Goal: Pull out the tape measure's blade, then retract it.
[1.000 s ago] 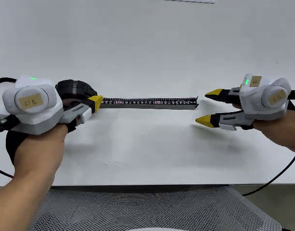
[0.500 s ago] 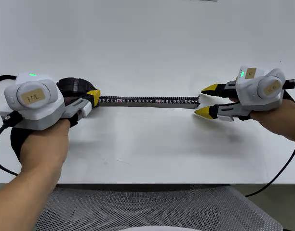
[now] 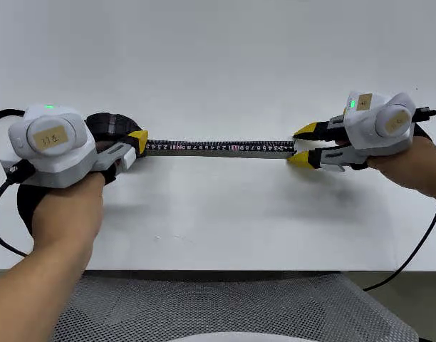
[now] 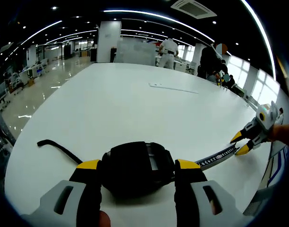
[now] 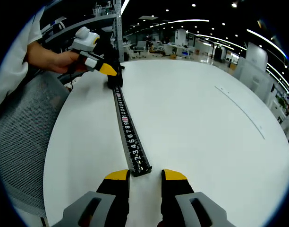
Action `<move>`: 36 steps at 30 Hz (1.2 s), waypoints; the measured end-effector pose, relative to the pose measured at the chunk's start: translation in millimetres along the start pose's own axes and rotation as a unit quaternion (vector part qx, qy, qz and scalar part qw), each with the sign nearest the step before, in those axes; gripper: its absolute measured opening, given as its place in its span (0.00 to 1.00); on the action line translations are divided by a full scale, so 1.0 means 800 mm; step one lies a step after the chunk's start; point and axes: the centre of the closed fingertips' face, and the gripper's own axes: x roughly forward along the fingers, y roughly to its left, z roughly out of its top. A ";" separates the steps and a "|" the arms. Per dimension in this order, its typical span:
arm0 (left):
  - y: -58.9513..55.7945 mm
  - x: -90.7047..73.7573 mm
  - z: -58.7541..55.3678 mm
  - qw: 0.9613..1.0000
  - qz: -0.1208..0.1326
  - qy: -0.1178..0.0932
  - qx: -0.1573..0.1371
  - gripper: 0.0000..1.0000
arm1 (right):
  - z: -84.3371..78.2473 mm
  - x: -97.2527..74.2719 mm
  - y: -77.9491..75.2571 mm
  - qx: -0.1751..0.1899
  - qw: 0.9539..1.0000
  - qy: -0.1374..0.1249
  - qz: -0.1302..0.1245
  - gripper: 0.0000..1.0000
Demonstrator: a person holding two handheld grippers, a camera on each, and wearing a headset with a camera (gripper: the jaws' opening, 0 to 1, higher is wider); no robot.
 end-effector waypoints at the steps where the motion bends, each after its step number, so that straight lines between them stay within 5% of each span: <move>1: 0.000 0.000 0.000 1.000 0.000 0.000 0.000 0.58 | 0.001 0.001 0.000 -0.005 1.000 -0.001 0.001 0.22; 36: 0.002 0.003 -0.001 1.000 0.018 0.006 0.018 0.56 | 0.008 0.010 0.011 -0.027 1.000 -0.015 0.008 0.11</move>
